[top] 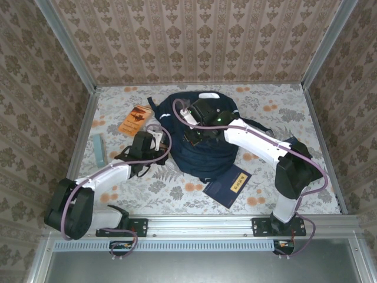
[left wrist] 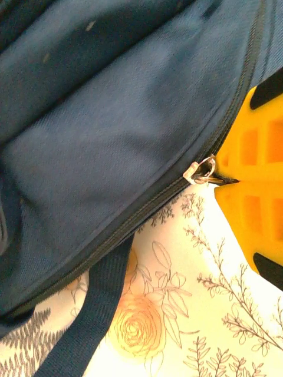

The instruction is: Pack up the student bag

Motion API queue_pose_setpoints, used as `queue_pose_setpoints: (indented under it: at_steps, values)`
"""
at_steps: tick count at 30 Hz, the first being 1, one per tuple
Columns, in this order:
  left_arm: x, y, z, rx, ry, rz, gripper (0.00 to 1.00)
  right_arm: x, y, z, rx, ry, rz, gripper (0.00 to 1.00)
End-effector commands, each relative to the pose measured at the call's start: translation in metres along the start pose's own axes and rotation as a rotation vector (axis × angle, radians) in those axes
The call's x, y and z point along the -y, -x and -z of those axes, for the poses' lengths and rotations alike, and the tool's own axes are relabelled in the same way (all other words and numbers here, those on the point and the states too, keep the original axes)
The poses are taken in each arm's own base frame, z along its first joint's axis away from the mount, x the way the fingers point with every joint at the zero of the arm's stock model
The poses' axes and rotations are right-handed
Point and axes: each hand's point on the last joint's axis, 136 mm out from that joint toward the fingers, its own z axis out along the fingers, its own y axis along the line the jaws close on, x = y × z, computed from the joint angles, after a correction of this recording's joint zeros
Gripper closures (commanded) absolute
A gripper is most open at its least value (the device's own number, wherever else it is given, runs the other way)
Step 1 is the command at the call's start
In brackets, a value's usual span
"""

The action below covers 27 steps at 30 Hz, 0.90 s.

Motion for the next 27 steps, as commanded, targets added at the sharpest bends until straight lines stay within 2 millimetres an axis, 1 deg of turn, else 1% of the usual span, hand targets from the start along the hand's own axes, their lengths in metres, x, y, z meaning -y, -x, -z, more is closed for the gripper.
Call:
queue_pose_setpoints:
  at_steps: [1, 3, 4, 5, 7, 9, 10, 12, 15, 17, 18, 19, 21, 22, 24, 27]
  values:
    - [-0.030, 0.028, -0.002, 0.051, 0.121, 0.095, 1.00, -0.012, 0.009, 0.018, 0.052, 0.063, 0.017, 0.99]
    - [-0.033, 0.032, -0.004, 0.045, 0.132, 0.116, 0.99, -0.011, 0.011, 0.014, 0.051, 0.062, -0.006, 0.93]
    - [-0.036, 0.032, -0.004, 0.039, 0.145, 0.131, 0.93, -0.010, 0.011, 0.014, 0.049, 0.057, -0.021, 0.86]
    - [-0.037, 0.033, -0.003, 0.030, 0.152, 0.145, 0.86, -0.009, 0.013, 0.015, 0.054, 0.047, -0.043, 0.74]
    - [-0.037, 0.030, 0.001, -0.004, 0.156, 0.169, 0.62, -0.007, 0.015, 0.024, 0.073, 0.035, -0.080, 0.58]
    - [-0.032, 0.026, 0.009, -0.036, 0.152, 0.171, 0.49, 0.000, 0.016, 0.035, 0.103, 0.008, -0.119, 0.42]
    - [-0.030, 0.024, 0.014, -0.041, 0.156, 0.174, 0.43, 0.006, 0.016, 0.043, 0.126, -0.019, -0.152, 0.34]
    - [-0.026, 0.022, 0.027, -0.051, 0.162, 0.180, 0.36, 0.022, 0.009, 0.056, 0.157, -0.074, -0.237, 0.26]
    - [-0.012, 0.021, 0.044, -0.050, 0.144, 0.170, 0.33, 0.045, -0.017, 0.067, 0.154, -0.114, -0.366, 0.21]
    - [0.008, 0.020, 0.052, -0.054, 0.106, 0.148, 0.32, 0.058, -0.037, 0.073, 0.146, -0.126, -0.450, 0.20]
    - [0.018, 0.021, 0.056, -0.053, 0.088, 0.135, 0.31, 0.065, -0.051, 0.071, 0.127, -0.137, -0.497, 0.20]
    - [0.027, 0.022, 0.058, -0.054, 0.074, 0.127, 0.31, 0.071, -0.059, 0.080, 0.142, -0.142, -0.539, 0.20]
    - [0.043, 0.021, 0.060, -0.062, 0.057, 0.119, 0.30, 0.082, -0.087, 0.081, 0.124, -0.163, -0.634, 0.20]
    - [0.053, 0.020, 0.059, -0.067, 0.043, 0.120, 0.30, 0.087, -0.105, 0.081, 0.108, -0.170, -0.687, 0.20]
    - [0.073, 0.019, 0.055, -0.078, 0.006, 0.111, 0.30, 0.086, -0.132, 0.081, 0.074, -0.163, -0.738, 0.21]
    - [0.107, 0.015, 0.043, -0.098, -0.065, 0.119, 0.32, 0.074, -0.166, 0.076, 0.021, -0.119, -0.779, 0.27]
